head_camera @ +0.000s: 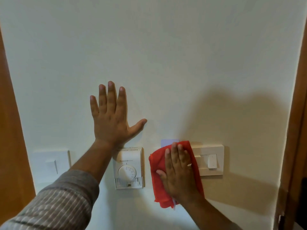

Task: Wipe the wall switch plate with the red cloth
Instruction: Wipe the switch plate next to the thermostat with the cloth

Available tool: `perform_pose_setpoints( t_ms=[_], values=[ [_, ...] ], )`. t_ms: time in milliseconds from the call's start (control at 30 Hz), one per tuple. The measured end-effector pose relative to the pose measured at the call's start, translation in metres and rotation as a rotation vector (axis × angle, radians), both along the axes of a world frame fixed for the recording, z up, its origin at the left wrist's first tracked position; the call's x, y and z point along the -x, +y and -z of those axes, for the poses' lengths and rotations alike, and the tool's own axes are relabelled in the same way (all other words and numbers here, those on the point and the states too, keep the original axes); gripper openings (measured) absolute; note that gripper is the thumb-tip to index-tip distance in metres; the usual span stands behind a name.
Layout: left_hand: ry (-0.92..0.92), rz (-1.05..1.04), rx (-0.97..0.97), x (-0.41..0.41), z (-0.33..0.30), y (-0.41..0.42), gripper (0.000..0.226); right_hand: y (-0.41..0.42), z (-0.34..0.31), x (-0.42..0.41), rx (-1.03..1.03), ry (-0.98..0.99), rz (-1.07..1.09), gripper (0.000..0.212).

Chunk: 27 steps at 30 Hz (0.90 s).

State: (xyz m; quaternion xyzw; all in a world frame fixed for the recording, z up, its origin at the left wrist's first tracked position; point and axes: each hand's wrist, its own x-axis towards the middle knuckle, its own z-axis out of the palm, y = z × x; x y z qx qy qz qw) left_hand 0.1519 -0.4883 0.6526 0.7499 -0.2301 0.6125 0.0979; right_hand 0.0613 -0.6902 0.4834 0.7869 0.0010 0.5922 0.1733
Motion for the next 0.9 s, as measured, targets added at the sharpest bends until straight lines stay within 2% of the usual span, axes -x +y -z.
perform_pose_setpoints(
  t_ms=[67, 233, 300, 367, 500, 567, 600, 667, 767, 900],
  values=[
    [0.011, 0.002, 0.001, 0.001, -0.001, 0.000, 0.113, 0.006, 0.005, -0.005, 0.015, 0.017, -0.002, 0.074],
    [0.016, 0.002, -0.002, 0.001, -0.001, 0.002, 0.113, -0.036, 0.003, 0.004, 0.574, 0.215, -0.167, 0.067],
    [0.014, 0.002, -0.006, 0.000, 0.000, 0.002, 0.113, -0.050, -0.006, 0.009, 0.673, 0.291, -0.229, 0.063],
    [0.008, 0.004, -0.011, -0.001, -0.001, 0.003, 0.113, -0.053, -0.008, 0.011, 0.641, 0.255, -0.230, 0.064],
    [-0.003, 0.006, -0.008, 0.000, -0.001, 0.003, 0.113, -0.036, 0.009, 0.009, 0.289, 0.025, -0.090, 0.066],
    [-0.004, 0.006, -0.005, -0.001, -0.001, 0.003, 0.112, -0.024, 0.019, 0.004, 0.186, -0.007, -0.033, 0.068],
    [-0.004, 0.009, -0.004, -0.001, -0.001, 0.002, 0.112, -0.022, 0.023, 0.003, 0.189, 0.001, -0.017, 0.069],
    [0.002, 0.014, -0.003, 0.000, 0.000, 0.003, 0.112, -0.032, 0.026, 0.007, 0.334, 0.043, -0.028, 0.073],
    [0.012, 0.014, -0.007, 0.002, -0.001, 0.002, 0.113, -0.052, 0.019, 0.016, 0.512, 0.094, -0.076, 0.067],
    [0.006, 0.011, -0.001, 0.001, 0.000, 0.000, 0.113, -0.031, 0.011, 0.010, 0.317, 0.038, -0.050, 0.071]
  ],
)
